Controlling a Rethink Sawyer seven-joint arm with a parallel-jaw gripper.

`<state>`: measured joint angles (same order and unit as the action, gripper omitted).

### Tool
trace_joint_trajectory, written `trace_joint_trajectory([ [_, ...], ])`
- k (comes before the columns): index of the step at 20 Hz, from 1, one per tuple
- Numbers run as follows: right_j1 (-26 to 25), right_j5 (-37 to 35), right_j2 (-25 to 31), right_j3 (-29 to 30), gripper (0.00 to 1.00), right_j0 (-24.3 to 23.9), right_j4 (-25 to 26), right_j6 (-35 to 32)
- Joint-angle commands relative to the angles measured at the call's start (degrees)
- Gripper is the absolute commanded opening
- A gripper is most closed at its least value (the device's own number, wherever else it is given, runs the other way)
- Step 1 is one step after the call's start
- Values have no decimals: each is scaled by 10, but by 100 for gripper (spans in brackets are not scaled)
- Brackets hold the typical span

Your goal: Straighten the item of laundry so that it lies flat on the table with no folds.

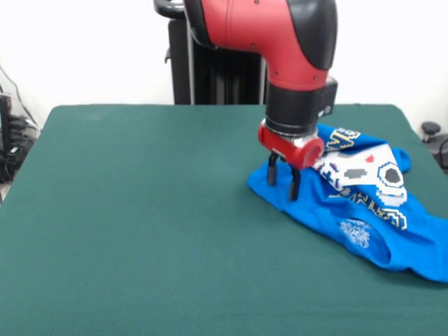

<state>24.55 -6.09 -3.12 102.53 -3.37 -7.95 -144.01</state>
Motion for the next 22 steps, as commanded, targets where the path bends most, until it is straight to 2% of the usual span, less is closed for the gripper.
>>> trace_joint_trajectory([
  [1, -76, 20, -23, -51, 100, 57, -9, -55],
  [4, -75, 9, -40, -58, 100, 70, -8, -51],
  [5, -75, 10, -47, -62, 0, 75, -4, -47],
  [9, -50, 6, -17, -41, 0, 45, 11, -34],
  [12, 12, -30, -21, -1, 0, 24, 19, -25],
  [17, 110, -97, -18, 41, 0, -44, 64, 39],
  [22, 186, -148, -32, 42, 0, -95, 132, 106],
])
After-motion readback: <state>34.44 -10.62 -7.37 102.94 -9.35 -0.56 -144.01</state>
